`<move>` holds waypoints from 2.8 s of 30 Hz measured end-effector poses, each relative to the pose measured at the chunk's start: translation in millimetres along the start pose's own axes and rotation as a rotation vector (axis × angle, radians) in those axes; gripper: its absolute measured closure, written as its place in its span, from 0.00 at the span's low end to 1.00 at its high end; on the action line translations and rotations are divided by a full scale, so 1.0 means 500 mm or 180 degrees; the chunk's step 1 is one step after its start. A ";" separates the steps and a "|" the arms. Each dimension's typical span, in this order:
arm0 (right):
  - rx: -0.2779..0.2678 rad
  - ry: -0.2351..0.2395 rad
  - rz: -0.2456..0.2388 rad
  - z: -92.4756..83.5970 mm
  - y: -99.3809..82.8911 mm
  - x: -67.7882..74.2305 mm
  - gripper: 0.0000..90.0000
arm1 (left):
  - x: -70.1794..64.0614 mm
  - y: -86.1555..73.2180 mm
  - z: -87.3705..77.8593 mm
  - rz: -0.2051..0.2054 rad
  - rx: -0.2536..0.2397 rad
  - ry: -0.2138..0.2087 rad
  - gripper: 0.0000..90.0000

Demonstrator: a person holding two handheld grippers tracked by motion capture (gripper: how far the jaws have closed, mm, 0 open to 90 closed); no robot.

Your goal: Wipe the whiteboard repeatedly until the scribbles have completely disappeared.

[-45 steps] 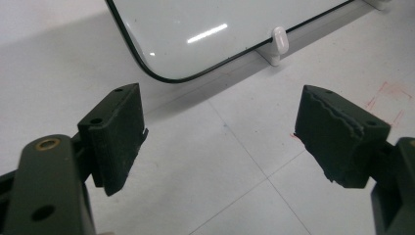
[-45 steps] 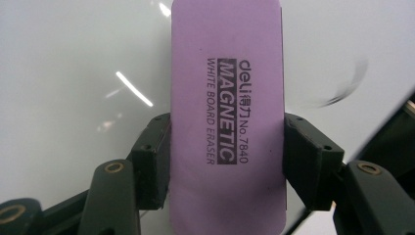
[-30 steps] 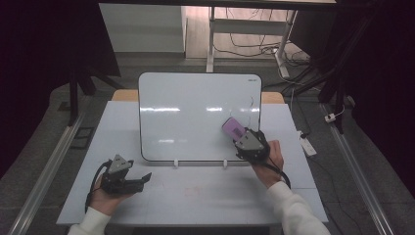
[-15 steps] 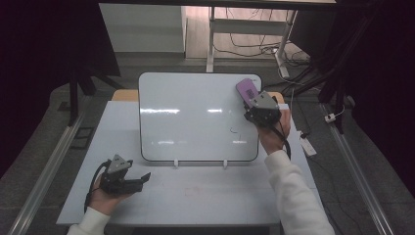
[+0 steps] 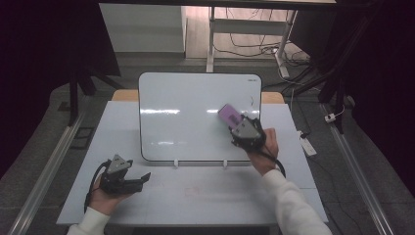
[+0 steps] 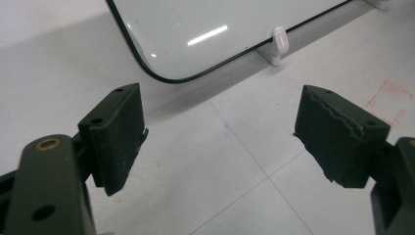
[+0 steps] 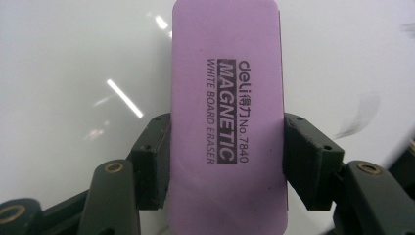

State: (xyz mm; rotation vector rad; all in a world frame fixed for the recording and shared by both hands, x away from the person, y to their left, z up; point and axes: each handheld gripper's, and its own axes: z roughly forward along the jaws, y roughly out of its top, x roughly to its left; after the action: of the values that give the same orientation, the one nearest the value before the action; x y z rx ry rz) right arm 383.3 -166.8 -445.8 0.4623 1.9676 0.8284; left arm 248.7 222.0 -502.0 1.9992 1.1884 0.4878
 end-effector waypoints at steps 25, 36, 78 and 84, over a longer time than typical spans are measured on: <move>-0.0083 -0.0450 0.0772 0.034 0.048 -0.197 0.45 | 0.002 -0.001 0.000 -0.0004 -0.0005 -0.0005 0.22; -0.0102 -0.0195 0.0462 0.020 0.020 -0.120 0.45 | 0.001 0.000 0.000 0.0004 -0.0005 -0.0003 0.22; 0.0238 0.0167 -0.0120 -0.009 -0.002 0.012 0.45 | -0.002 0.001 0.001 0.0008 -0.0004 -0.0002 0.22; 0.0330 0.0124 -0.0121 -0.014 -0.006 0.007 0.45 | -0.004 0.002 0.001 0.0023 -0.0008 0.0004 0.22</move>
State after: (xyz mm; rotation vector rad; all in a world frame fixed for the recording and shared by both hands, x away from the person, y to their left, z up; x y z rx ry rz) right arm 375.4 -169.6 -447.7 0.4709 2.0562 0.7189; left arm 248.6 220.1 -501.5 2.0021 1.1812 0.4939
